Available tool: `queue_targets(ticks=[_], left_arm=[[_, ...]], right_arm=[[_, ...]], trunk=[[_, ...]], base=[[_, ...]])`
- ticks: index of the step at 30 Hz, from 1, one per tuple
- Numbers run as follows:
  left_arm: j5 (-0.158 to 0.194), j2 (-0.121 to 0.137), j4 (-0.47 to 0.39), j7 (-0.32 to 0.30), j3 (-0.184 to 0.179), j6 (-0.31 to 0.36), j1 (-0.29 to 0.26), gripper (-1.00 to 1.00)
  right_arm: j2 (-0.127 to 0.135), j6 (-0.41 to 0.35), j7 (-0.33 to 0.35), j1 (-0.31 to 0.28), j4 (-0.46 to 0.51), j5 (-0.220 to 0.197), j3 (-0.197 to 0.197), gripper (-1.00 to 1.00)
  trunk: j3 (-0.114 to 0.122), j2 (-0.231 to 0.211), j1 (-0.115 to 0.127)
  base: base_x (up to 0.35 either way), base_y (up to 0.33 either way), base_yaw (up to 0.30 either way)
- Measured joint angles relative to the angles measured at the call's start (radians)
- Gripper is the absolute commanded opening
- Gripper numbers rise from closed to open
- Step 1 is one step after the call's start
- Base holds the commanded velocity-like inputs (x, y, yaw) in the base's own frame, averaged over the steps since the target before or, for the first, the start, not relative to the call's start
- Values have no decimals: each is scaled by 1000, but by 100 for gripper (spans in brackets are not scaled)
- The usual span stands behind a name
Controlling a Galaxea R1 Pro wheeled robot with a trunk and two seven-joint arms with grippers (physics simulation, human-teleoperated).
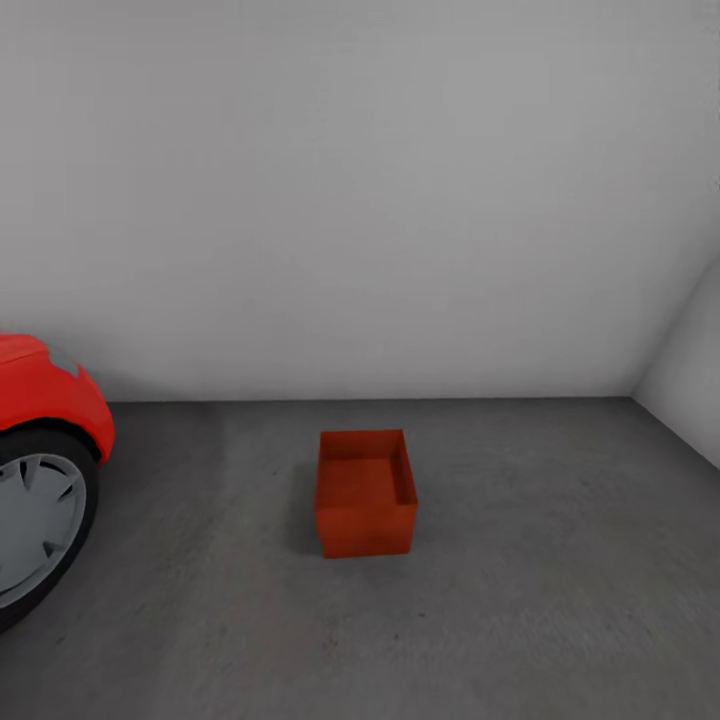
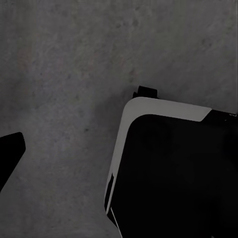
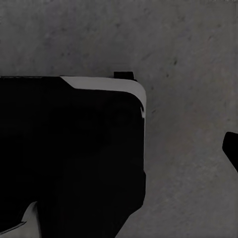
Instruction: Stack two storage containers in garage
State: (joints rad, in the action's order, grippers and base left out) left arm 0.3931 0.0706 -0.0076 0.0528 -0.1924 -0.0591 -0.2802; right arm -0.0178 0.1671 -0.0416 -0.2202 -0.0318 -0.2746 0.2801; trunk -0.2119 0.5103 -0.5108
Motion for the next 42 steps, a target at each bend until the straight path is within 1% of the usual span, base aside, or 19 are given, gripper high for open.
queue_targets(ticks=[13, 22, 42], left_arm=[[0, 0, 0, 0, 0, 0, 0, 100], [0, 0, 0, 0, 0, 0, 0, 100], [0, 0, 0, 0, 0, 0, 0, 100]], right_arm=[[-1, -1, 3, 1, 1, 1, 1, 100], [-4, -1, 3, 1, 0, 9, 4, 100], [-4, -1, 5, 1, 0, 10, 4, 100]], trunk=[[21, 0, 0], [36, 0, 0], [68, 0, 0]], base=[[0, 0, 0], [0, 0, 0], [0, 0, 0]])
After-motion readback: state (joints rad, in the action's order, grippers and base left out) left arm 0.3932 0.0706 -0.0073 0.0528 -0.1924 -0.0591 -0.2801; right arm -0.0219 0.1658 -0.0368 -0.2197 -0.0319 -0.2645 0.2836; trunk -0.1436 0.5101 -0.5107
